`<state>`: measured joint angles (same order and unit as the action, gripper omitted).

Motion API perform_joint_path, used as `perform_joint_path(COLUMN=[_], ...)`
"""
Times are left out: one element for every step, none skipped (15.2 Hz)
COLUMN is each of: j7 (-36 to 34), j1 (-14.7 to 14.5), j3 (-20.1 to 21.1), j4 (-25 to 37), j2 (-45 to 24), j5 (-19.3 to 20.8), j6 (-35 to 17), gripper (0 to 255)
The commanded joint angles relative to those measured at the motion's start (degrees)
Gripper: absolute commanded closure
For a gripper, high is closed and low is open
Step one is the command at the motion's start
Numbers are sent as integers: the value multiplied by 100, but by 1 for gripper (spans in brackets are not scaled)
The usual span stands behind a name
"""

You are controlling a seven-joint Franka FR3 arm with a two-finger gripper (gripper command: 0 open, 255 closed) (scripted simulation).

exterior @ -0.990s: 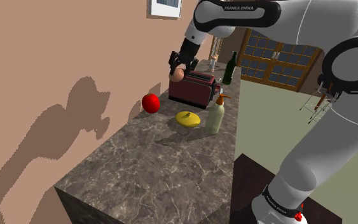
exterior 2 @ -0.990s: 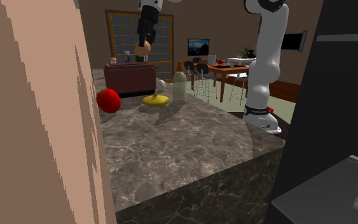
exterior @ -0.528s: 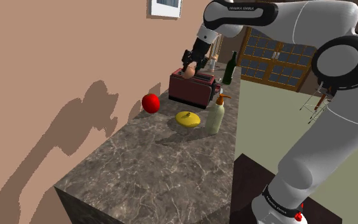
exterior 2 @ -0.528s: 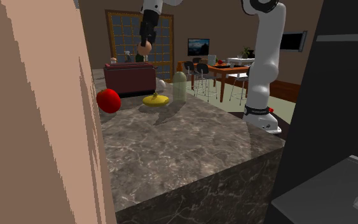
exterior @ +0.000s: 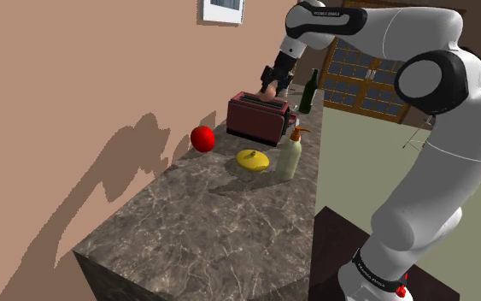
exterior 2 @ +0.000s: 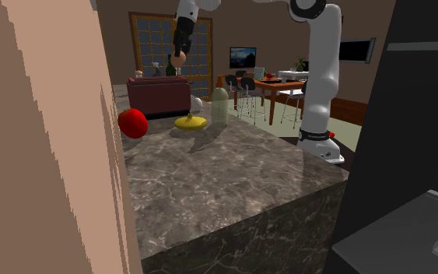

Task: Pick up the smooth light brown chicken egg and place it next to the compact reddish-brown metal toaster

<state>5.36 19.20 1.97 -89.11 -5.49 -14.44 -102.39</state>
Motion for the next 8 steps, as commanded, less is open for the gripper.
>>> perform_joint_path(j7=[216, 320, 376, 395, 413, 432, 451, 469], j1=[133, 203, 243, 242, 240, 238, 236, 234], j3=[-104, -152, -177, -175, -174, -173, -172, -171], j4=[339, 508, 607, 508, 411, 316, 224, 134], j2=[-236, -359, -430, -413, -398, -385, -373, -363], j5=[-32, -49, -59, -63, -66, -70, -74, -79], j6=[159, 234, 278, 197, 118, 38, -40, -118], gripper=[255, 255, 255, 255, 255, 255, 255, 255])
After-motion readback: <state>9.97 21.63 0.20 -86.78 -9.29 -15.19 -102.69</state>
